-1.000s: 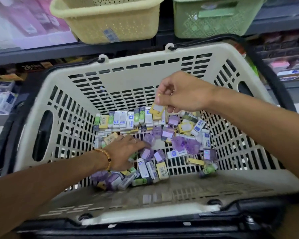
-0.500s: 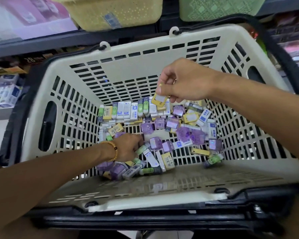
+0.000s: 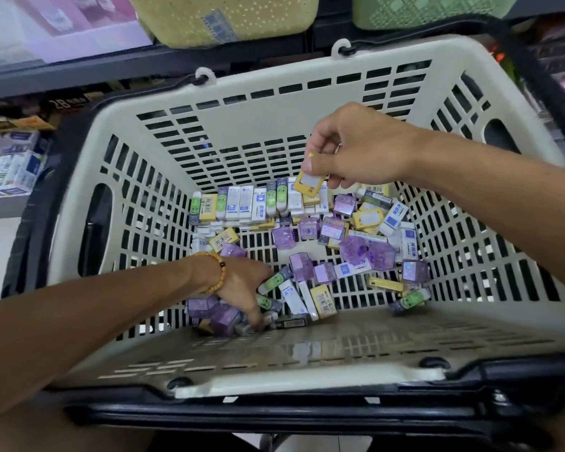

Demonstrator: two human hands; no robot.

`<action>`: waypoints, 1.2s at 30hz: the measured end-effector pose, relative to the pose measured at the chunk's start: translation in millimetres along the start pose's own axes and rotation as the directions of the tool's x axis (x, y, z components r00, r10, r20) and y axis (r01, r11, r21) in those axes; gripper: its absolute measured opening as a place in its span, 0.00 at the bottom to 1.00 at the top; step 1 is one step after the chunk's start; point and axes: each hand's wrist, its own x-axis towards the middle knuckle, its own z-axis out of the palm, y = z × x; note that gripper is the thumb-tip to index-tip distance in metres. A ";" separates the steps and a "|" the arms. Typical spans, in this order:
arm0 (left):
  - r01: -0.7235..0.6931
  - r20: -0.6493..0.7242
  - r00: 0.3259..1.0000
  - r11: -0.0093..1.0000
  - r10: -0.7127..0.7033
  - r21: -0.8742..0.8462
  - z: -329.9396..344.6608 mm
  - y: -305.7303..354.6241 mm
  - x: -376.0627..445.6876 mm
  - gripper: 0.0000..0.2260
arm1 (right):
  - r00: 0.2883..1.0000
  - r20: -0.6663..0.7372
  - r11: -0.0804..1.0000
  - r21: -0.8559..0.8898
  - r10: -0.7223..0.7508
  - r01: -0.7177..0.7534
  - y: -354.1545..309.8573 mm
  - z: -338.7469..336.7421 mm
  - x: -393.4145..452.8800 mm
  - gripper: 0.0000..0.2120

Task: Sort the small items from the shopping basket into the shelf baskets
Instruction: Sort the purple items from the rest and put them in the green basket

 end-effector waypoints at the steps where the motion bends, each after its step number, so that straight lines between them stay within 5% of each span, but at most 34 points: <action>1: 0.009 0.010 1.000 1.000 -0.009 -0.023 1.9 -0.1 -1.3 0.38 | 1.000 0.001 1.000 0.002 0.001 -0.001 -0.5 0.1 0.4 0.05; 6: -0.047 0.040 0.998 0.990 0.053 -0.135 9.1 4.4 0.0 0.15 | 1.000 0.002 1.000 -0.010 0.001 -0.001 -2.1 1.5 1.2 0.06; 14: -0.038 0.070 0.997 0.987 0.027 0.157 6.2 4.3 -8.3 0.20 | 1.000 0.001 1.000 -0.024 -0.005 0.005 -2.0 0.9 -0.2 0.06; 22: 0.015 0.138 0.990 0.990 0.005 -0.143 0.5 -11.8 -9.5 0.26 | 1.000 -0.008 0.999 -0.036 -0.011 0.010 -2.0 1.5 0.8 0.06; 28: -0.012 0.059 0.998 0.999 0.015 -0.047 14.9 -6.6 -3.9 0.29 | 1.000 -0.008 0.999 -0.045 -0.013 0.013 -2.4 1.5 2.9 0.06; 31: -0.073 0.047 0.995 0.972 0.085 -0.222 1.9 -12.0 -8.6 0.25 | 1.000 -0.008 0.999 -0.046 -0.021 0.020 -1.1 0.7 3.6 0.06; 34: -0.213 -0.122 0.975 0.934 0.185 -0.286 -5.5 -5.6 -12.6 0.18 | 1.000 -0.015 0.999 -0.037 -0.021 0.021 -0.6 0.3 4.3 0.06; 36: -0.315 -0.274 0.924 0.939 0.268 -0.141 1.4 3.9 -7.2 0.12 | 1.000 -0.017 0.999 -0.037 -0.025 0.024 0.2 0.6 4.5 0.06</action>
